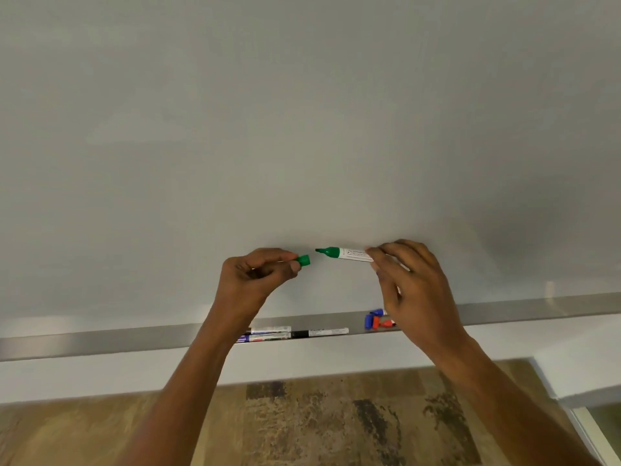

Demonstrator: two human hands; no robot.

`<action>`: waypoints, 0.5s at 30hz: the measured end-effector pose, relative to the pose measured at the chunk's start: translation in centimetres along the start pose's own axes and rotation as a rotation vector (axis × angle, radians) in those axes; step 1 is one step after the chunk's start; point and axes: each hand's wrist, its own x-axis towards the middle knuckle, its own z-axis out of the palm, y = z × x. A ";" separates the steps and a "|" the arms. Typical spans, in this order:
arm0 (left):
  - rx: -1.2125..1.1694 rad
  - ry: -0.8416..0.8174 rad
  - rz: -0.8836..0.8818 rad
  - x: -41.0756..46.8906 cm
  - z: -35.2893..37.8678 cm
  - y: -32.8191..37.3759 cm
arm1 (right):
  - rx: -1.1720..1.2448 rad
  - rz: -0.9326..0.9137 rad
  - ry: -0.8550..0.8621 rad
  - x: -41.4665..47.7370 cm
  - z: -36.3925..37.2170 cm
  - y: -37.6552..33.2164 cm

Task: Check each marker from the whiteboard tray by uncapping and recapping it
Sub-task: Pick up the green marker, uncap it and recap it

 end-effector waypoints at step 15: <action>-0.033 -0.026 -0.007 -4.3 0.4 1.5 | -0.003 -0.062 -0.052 -2.5 -2.9 -3.0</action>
